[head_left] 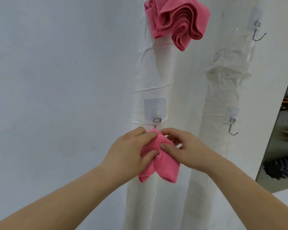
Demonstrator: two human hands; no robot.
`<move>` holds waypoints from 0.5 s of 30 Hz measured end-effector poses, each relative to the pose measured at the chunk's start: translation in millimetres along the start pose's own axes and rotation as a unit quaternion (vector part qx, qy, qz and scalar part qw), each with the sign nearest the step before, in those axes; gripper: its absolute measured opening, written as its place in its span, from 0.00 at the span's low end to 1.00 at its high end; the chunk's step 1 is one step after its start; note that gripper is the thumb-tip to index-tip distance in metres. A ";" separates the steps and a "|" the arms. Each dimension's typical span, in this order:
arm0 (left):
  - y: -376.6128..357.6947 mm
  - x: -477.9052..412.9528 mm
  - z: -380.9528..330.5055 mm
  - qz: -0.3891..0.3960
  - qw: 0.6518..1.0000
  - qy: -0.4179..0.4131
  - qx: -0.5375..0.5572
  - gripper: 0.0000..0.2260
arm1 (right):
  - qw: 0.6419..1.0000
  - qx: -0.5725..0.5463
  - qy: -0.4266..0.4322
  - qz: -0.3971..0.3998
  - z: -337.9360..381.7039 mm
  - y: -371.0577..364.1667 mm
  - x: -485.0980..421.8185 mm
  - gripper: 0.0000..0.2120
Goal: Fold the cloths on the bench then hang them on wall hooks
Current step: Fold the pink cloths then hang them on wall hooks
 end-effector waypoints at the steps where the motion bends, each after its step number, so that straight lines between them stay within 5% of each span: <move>1: -2.1 0.6 -2.2 -0.008 1.000 -0.004 -0.021 0.21 | 1.000 -0.005 0.004 -0.022 -2.4 -1.1 1.6 0.12; 9: -5.7 1.1 -4.3 0.002 0.999 0.015 -0.048 0.25 | 0.989 0.096 0.074 -0.089 14.1 17.6 3.7 0.19; 15: 5.7 4.4 -9.1 -0.013 0.999 0.007 -0.037 0.20 | 0.999 0.018 0.008 0.037 18.0 11.0 0.7 0.24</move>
Point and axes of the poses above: each hand's wrist, its own x-axis away from the middle knuckle, its own y-axis out of the back of the hand, z = x × y, the point moved 10 cm from there along -x, towards the middle knuckle, and after that the axes turned 15 degrees about -z, right-handed, at the moved point
